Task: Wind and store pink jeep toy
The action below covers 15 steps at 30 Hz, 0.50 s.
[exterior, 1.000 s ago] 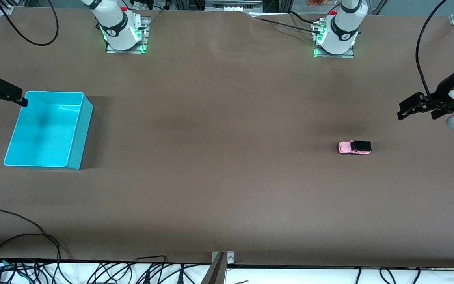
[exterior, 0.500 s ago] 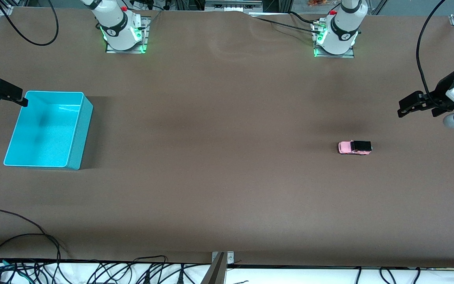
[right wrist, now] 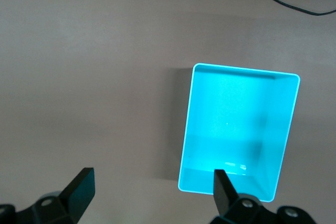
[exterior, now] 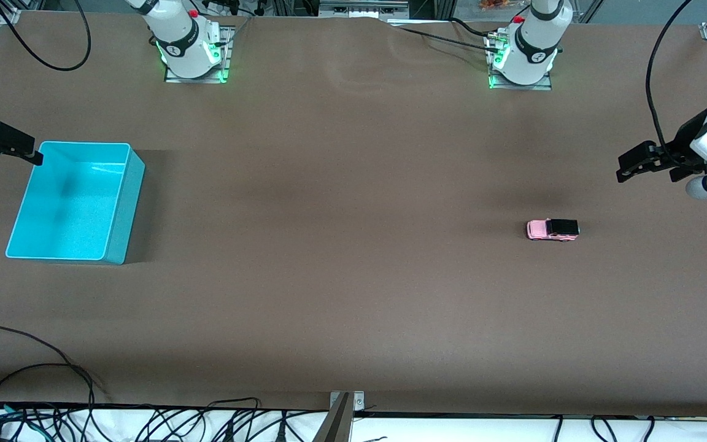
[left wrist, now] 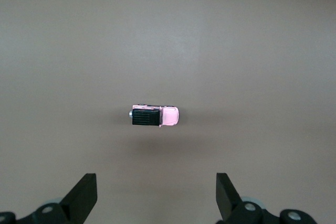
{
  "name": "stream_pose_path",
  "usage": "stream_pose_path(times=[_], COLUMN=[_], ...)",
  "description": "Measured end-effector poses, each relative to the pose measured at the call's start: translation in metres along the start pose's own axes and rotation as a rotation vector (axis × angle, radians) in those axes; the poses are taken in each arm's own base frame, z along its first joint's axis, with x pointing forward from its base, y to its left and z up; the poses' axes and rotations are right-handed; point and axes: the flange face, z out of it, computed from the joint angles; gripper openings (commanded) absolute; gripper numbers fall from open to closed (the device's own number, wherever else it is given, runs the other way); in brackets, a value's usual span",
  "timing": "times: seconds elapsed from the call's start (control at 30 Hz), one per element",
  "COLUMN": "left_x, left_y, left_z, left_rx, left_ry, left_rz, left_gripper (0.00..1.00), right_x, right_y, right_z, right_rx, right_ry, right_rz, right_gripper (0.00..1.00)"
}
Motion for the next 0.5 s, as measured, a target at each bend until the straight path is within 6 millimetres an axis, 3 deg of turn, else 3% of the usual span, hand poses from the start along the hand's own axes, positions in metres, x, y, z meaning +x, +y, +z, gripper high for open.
stream_pose_path(times=[0.5], left_x=[-0.0001], left_y=[-0.0003], left_z=[0.0], left_rx=[0.0], left_ry=[-0.001], left_rz=[0.0], left_gripper=[1.0], right_x=[-0.001], right_y=[-0.0034], right_z=[0.0013], right_rx=[0.003], right_ry=[-0.014], right_rz=[-0.006], right_gripper=[1.0])
